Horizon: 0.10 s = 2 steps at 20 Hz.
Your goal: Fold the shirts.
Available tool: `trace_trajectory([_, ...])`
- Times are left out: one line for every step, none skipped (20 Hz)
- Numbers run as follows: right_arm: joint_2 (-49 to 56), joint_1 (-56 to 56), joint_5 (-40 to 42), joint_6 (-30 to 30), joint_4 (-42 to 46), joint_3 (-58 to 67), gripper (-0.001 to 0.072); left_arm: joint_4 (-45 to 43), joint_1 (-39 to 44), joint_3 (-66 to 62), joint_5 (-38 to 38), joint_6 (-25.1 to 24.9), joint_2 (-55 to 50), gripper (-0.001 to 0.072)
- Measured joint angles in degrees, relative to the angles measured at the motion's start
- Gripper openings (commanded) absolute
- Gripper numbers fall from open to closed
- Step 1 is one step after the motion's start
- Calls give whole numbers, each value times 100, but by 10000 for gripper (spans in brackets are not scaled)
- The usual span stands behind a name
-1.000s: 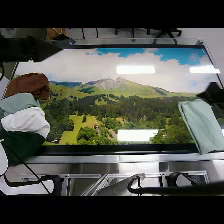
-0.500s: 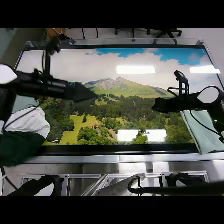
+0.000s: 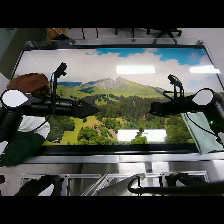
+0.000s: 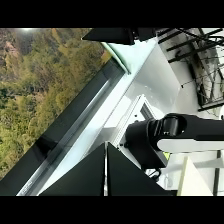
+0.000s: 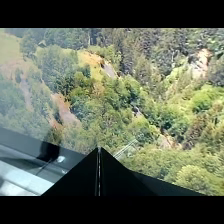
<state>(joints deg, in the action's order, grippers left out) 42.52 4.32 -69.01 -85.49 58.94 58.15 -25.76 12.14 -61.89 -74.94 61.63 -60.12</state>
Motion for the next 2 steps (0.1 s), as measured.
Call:
trace_trajectory([0,0,-2,0,0,0,18,0,2,22,22,-2,17,18])
trace_trajectory([0,0,-4,0,0,0,18,0,4,39,39,-2,28,18])
